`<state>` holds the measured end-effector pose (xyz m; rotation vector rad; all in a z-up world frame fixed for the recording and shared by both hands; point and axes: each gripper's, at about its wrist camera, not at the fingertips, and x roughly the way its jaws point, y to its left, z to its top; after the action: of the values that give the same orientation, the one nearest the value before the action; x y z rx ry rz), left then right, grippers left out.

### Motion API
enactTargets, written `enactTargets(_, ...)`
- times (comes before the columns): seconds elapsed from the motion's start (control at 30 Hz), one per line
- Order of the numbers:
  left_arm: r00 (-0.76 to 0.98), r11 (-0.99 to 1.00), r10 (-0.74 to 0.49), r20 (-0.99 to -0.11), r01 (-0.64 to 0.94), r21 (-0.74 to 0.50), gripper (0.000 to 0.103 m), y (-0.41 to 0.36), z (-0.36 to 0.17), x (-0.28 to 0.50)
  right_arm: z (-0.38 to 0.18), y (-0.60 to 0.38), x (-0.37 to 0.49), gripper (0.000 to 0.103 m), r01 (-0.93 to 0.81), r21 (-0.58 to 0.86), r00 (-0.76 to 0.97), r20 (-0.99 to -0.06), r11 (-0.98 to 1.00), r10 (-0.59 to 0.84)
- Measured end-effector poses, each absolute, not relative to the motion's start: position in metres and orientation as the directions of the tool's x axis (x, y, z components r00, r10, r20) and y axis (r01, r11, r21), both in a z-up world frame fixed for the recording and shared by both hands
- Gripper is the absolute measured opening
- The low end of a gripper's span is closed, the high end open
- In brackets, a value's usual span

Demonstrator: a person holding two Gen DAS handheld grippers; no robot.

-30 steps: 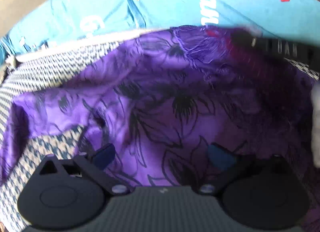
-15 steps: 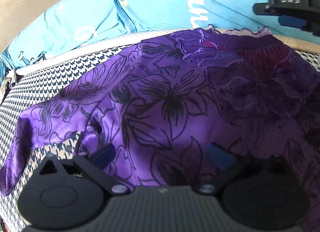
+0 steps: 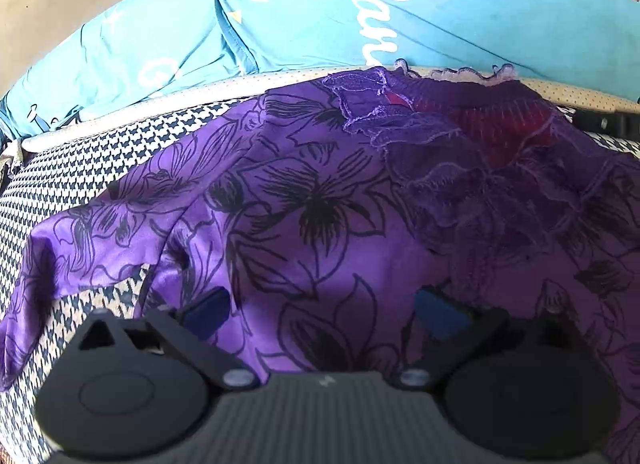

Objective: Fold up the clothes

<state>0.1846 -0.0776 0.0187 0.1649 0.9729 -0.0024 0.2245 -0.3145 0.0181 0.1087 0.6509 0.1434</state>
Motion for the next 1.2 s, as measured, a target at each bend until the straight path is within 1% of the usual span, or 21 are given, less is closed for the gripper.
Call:
enactTargets(0.07, 0.563, 0.988, 0.074, -0.823, 0.074, 0.139, 0.103, -0.077, 0.019, 0.185, 0.009, -0.310, 0.225, 0.060, -0.116, 0.132, 0.774, -0.609, 0.984, 0.173)
enactTargets(0.17, 0.558, 0.989, 0.071, -0.827, 0.071, 0.133, 0.103, -0.076, 0.018, 0.186, 0.002, -0.299, 0.224, 0.068, -0.148, 0.069, 0.772, -0.616, 0.987, 0.159)
enactTargets(0.23, 0.556, 0.988, 0.072, -0.828, 0.072, 0.134, 0.103, -0.076, 0.018, 0.186, 0.000, -0.291, 0.223, 0.067, -0.166, 0.017, 0.771, -0.622, 0.986, 0.140)
enactTargets(0.3, 0.553, 0.988, 0.072, -0.830, 0.074, 0.135, 0.103, -0.076, 0.017, 0.186, 0.003, -0.292, 0.222, 0.056, -0.142, 0.001, 0.788, -0.605, 0.990, 0.114)
enactTargets(0.33, 0.551, 0.988, 0.072, -0.831, 0.076, 0.136, 0.103, -0.077, 0.017, 0.186, 0.004, -0.292, 0.222, 0.043, -0.130, -0.006, 0.796, -0.596, 0.991, 0.101)
enactTargets(0.37, 0.551, 0.987, 0.074, -0.831, 0.077, 0.139, 0.103, -0.077, 0.016, 0.186, 0.005, -0.293, 0.221, 0.024, -0.118, -0.013, 0.805, -0.587, 0.993, 0.088)
enactTargets(0.43, 0.553, 0.986, 0.077, -0.830, 0.079, 0.144, 0.103, -0.079, 0.015, 0.186, 0.008, -0.294, 0.221, 0.012, -0.093, -0.027, 0.820, -0.569, 0.995, 0.062)
enactTargets(0.47, 0.555, 0.986, 0.078, -0.828, 0.080, 0.146, 0.103, -0.080, 0.015, 0.186, 0.010, -0.294, 0.220, 0.009, -0.081, -0.033, 0.827, -0.560, 0.996, 0.048)
enactTargets(0.57, 0.565, 0.985, 0.077, -0.822, 0.083, 0.149, 0.103, -0.080, 0.016, 0.185, 0.014, -0.295, 0.219, 0.008, -0.043, -0.052, 0.848, -0.530, 0.998, 0.008)
enactTargets(0.63, 0.571, 0.985, 0.076, -0.817, 0.084, 0.150, 0.103, -0.080, 0.018, 0.185, 0.025, -0.306, 0.220, 0.008, 0.073, -0.044, 0.874, -0.479, 0.996, -0.085)
enactTargets(0.67, 0.571, 0.985, 0.075, -0.817, 0.085, 0.150, 0.103, -0.080, 0.018, 0.185, 0.028, -0.312, 0.221, 0.008, 0.111, -0.018, 0.877, -0.469, 0.994, -0.107)
enactTargets(0.83, 0.556, 0.985, 0.071, -0.828, 0.092, 0.147, 0.103, -0.079, 0.016, 0.186, 0.016, -0.330, 0.229, 0.008, 0.286, -0.014, 0.818, -0.518, 0.958, -0.252)
enactTargets(0.87, 0.554, 0.985, 0.069, -0.829, 0.094, 0.145, 0.103, -0.079, 0.016, 0.186, 0.016, -0.337, 0.228, 0.008, 0.311, 0.025, 0.810, -0.530, 0.950, -0.252)
enactTargets(1.0, 0.551, 0.985, 0.062, -0.833, 0.103, 0.141, 0.103, -0.080, 0.016, 0.186, 0.030, -0.346, 0.216, 0.010, 0.302, 0.087, 0.824, -0.525, 0.949, -0.213)
enactTargets(1.2, 0.562, 0.982, 0.049, -0.826, 0.124, 0.143, 0.103, -0.086, 0.018, 0.181, 0.054, -0.349, 0.188, 0.022, 0.292, 0.158, 0.833, -0.526, 0.943, -0.170)
